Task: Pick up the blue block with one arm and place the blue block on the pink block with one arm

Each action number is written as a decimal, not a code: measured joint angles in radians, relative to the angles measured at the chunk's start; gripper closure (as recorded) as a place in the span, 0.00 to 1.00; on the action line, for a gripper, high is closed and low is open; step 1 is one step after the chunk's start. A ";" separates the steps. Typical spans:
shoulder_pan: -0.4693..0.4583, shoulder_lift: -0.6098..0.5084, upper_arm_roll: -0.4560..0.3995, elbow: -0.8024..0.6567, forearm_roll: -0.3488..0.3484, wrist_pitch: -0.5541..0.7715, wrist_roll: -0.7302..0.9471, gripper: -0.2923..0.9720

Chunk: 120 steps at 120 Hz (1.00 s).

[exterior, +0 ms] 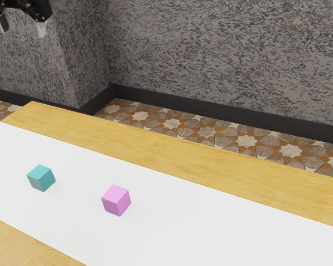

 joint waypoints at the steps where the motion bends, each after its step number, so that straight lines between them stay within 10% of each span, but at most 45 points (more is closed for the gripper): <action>1: 0.002 -0.007 0.002 -0.020 0.000 0.004 0.000 0.23; 45: -0.021 -0.623 0.440 -1.043 -0.071 0.158 0.036 0.23; 120: -0.025 -0.593 0.813 -1.470 0.192 0.830 0.845 0.23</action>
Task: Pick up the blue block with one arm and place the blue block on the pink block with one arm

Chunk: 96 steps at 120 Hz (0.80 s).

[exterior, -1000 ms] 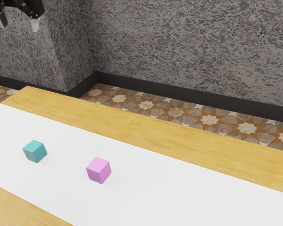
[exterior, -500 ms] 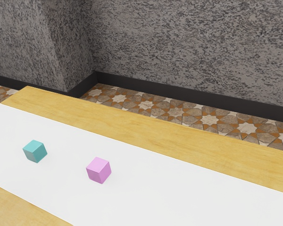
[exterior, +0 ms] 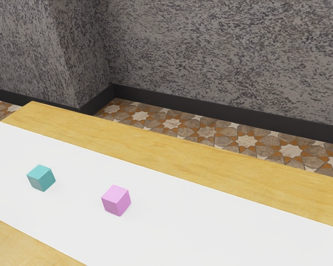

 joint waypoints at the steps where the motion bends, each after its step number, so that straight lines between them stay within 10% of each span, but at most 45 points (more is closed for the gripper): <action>1: 0.000 0.003 0.001 -0.002 0.002 0.008 0.007 0.23; 61: -0.031 0.466 0.037 0.234 0.078 0.397 0.283 0.23; 96: -0.021 0.742 -0.064 0.467 -0.073 0.393 0.420 0.23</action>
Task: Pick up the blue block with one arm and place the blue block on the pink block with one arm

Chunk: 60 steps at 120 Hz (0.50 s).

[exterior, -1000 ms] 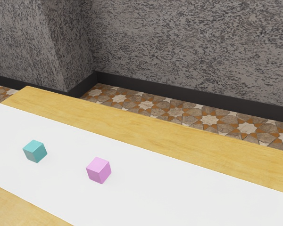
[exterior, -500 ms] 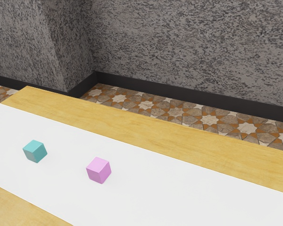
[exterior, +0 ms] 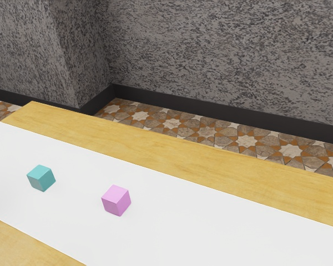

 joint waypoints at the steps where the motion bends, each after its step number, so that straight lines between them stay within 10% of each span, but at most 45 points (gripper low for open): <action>1: 0.001 0.003 -0.004 0.002 -0.009 0.000 0.003 0.23; 60: -0.030 -0.138 -0.233 -0.153 -0.346 -0.203 -0.312 0.23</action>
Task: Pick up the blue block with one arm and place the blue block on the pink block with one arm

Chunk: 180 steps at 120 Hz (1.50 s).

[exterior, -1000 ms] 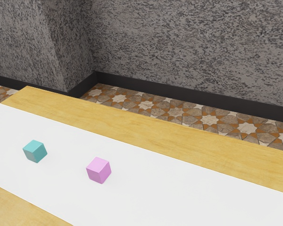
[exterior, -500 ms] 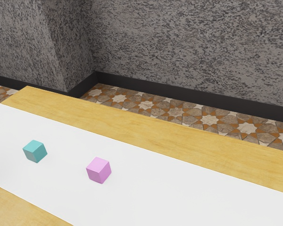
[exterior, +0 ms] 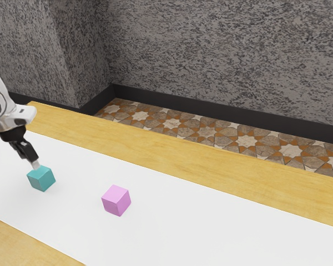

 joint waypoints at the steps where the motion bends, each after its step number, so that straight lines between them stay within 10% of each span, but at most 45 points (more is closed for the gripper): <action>1: 0.001 -0.002 -0.003 -0.004 0.002 -0.001 -0.009 0.23; 54: 0.015 0.156 -0.022 0.025 0.165 0.128 -0.313 0.23; 180: 0.023 0.243 -0.016 0.066 0.045 0.192 -0.165 0.23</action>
